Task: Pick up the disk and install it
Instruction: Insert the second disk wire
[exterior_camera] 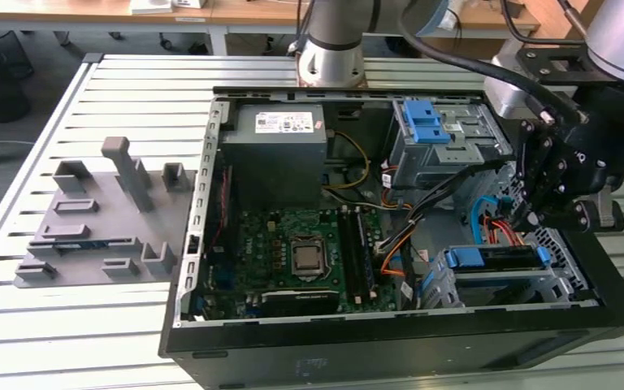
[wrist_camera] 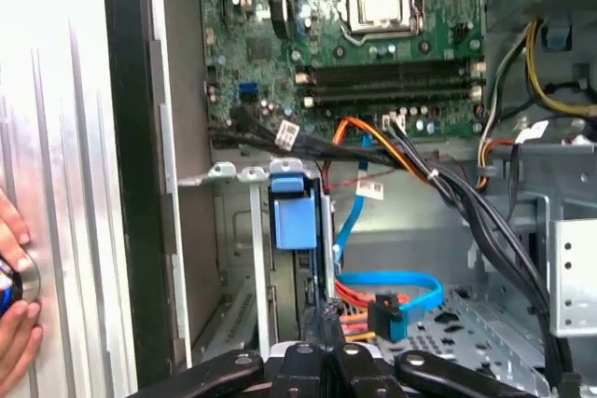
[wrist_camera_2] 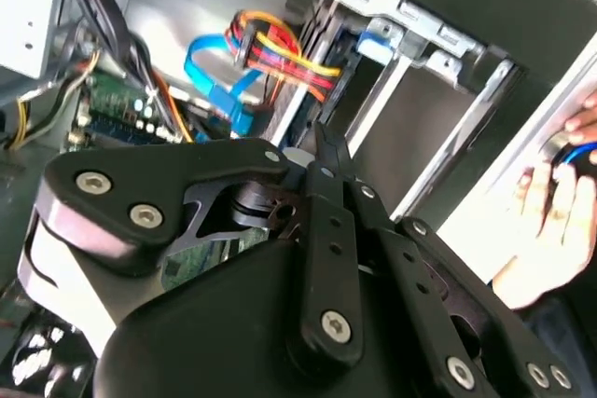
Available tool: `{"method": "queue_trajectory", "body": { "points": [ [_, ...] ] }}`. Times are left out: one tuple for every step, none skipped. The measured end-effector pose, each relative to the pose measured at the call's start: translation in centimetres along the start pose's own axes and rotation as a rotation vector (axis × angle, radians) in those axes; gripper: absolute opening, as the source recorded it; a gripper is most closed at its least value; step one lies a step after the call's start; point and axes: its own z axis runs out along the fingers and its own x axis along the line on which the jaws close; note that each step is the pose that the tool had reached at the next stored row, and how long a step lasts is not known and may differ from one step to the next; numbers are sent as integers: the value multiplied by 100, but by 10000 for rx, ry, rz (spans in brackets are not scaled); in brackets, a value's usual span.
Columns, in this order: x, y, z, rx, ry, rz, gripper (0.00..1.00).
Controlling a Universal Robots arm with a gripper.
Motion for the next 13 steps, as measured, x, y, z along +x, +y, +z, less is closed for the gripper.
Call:
{"method": "queue_trajectory", "body": {
  "points": [
    [0, 1, 0, 147, -38, 2, 11],
    [0, 2, -1, 284, -78, 5, 11],
    [0, 3, -1, 325, -130, 10, 11],
    [0, 2, -1, 279, -191, 13, 11],
    [0, 3, -1, 132, -203, 13, 11],
    [0, 3, -1, -49, -192, 9, 11],
    [0, 3, -1, -243, -180, 4, 11],
    [0, 3, -1, -423, -167, -1, 11],
    [0, 2, -1, -603, -154, -6, 11],
    [0, 1, -1, -781, -141, -10, 11],
    [0, 0, -1, -962, -127, -15, 11],
    [-1, -1, 0, -1132, -115, -20, 11],
    [-1, -1, -1, -1189, -111, -21, 11]
  ]
}}
